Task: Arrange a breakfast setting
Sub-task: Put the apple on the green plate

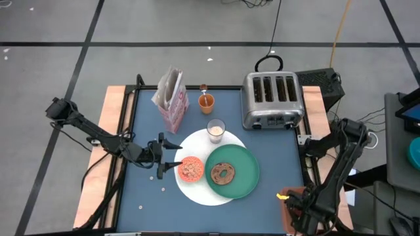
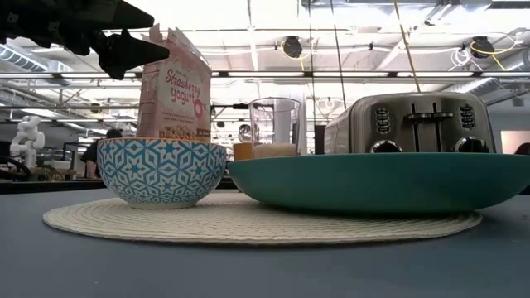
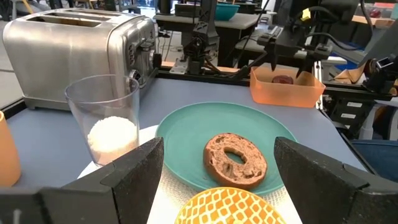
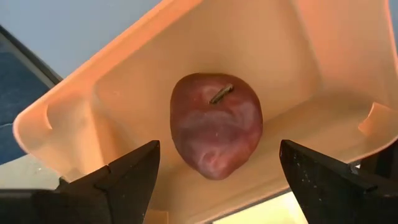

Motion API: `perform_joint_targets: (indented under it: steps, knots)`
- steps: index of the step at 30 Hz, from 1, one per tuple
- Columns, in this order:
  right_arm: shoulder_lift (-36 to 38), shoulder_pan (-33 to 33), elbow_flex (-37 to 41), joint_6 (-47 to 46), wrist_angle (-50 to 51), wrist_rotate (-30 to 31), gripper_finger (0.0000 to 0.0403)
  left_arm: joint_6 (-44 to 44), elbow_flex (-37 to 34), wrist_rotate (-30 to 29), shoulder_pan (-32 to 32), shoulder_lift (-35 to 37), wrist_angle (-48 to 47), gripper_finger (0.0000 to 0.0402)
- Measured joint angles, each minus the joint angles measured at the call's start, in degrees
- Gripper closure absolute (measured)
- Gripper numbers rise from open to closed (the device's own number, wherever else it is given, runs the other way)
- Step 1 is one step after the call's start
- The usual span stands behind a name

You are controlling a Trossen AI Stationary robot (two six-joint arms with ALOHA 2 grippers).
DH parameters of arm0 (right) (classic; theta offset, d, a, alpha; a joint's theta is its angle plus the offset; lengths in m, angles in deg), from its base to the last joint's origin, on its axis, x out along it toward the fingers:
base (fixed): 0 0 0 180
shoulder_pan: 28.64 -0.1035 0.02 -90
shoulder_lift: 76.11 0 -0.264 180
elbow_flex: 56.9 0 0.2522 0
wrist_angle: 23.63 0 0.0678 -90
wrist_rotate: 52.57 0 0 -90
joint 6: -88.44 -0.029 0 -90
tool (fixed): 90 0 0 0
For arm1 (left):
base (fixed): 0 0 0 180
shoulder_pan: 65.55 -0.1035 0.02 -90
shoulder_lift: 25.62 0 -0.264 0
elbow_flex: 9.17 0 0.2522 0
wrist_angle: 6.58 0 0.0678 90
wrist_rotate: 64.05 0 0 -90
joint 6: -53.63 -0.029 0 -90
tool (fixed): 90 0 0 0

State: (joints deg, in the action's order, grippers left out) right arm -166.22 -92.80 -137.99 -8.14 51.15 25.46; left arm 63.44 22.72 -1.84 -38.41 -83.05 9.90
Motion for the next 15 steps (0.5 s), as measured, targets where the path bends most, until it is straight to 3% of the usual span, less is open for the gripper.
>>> perform_joint_targets:
  steps: [15]
  knots:
    - [-6.48,-0.11,0.0,8.24,-4.02,-0.05,0.0078,0.09,0.0,0.0,0.0,0.0,0.0,0.0094]
